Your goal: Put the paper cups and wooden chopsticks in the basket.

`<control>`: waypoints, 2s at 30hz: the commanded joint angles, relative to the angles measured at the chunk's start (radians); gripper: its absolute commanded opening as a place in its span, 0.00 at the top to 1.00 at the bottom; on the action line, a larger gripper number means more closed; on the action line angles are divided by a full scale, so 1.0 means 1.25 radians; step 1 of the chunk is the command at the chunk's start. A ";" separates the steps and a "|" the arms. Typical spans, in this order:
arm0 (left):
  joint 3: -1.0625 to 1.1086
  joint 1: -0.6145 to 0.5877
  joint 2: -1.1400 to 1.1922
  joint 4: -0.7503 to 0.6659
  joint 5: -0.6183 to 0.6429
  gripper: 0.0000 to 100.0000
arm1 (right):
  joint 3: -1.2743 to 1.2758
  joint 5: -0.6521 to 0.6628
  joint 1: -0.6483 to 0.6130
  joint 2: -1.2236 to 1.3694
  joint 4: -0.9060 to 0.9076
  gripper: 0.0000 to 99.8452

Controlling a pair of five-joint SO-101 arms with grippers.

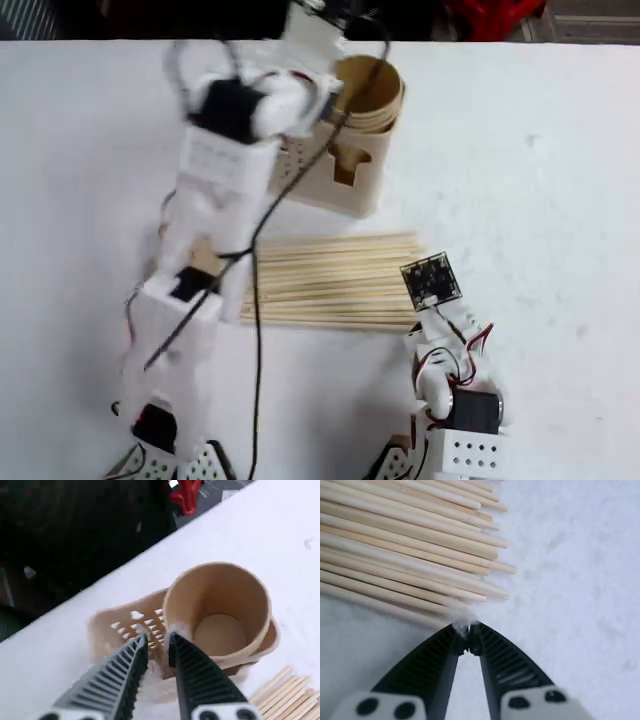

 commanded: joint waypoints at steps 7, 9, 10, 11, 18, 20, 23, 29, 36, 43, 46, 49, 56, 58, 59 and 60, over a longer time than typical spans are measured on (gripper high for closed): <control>0.206 -0.240 -0.290 0.092 -0.022 0.90 | 0.007 0.010 -0.008 -0.002 -0.012 0.98; 0.403 -0.284 -0.341 0.092 -0.025 0.90 | 0.007 0.010 -0.008 -0.002 -0.012 0.98; 0.507 -0.299 -0.361 0.088 -0.038 0.90 | 0.007 0.010 -0.008 -0.002 -0.012 0.98; 0.601 -0.309 -0.379 0.085 -0.070 0.89 | 0.007 0.010 -0.008 -0.002 -0.012 0.98; 0.921 -0.323 -0.360 -0.012 -0.238 0.77 | 0.007 0.010 -0.008 -0.002 -0.012 0.98; 0.919 -0.321 -0.320 -0.021 -0.254 0.77 | 0.007 0.010 -0.008 -0.002 -0.012 0.98; 0.905 -0.320 -0.260 -0.042 -0.292 0.77 | 0.007 0.010 -0.008 -0.002 -0.012 0.98; 0.792 -0.316 -0.133 0.028 -0.330 0.77 | 0.007 0.010 -0.008 -0.002 -0.012 0.98; 0.730 -0.305 -0.042 0.090 -0.365 0.77 | 0.007 0.010 -0.008 -0.002 -0.012 0.98; 0.792 -0.301 -0.048 0.092 -0.379 0.81 | 0.007 0.010 -0.008 -0.002 -0.012 0.98; 0.853 -0.304 -0.101 0.092 -0.379 0.83 | 0.007 0.010 -0.008 -0.002 -0.012 0.98; 0.962 -0.296 -0.220 0.092 -0.383 0.83 | 0.007 0.010 -0.008 -0.002 -0.012 0.98; 1.304 -0.272 -0.528 0.087 -0.430 0.83 | 0.007 0.010 -0.008 -0.002 -0.012 0.98; 1.378 -0.272 -0.617 0.087 -0.448 0.83 | 0.007 0.010 -0.008 -0.002 -0.012 0.98; 1.413 -0.272 -0.659 0.087 -0.458 0.84 | 0.007 0.010 -0.008 -0.002 -0.012 0.98; 1.444 -0.272 -0.697 0.086 -0.468 0.86 | 0.007 0.010 -0.008 -0.002 -0.012 0.98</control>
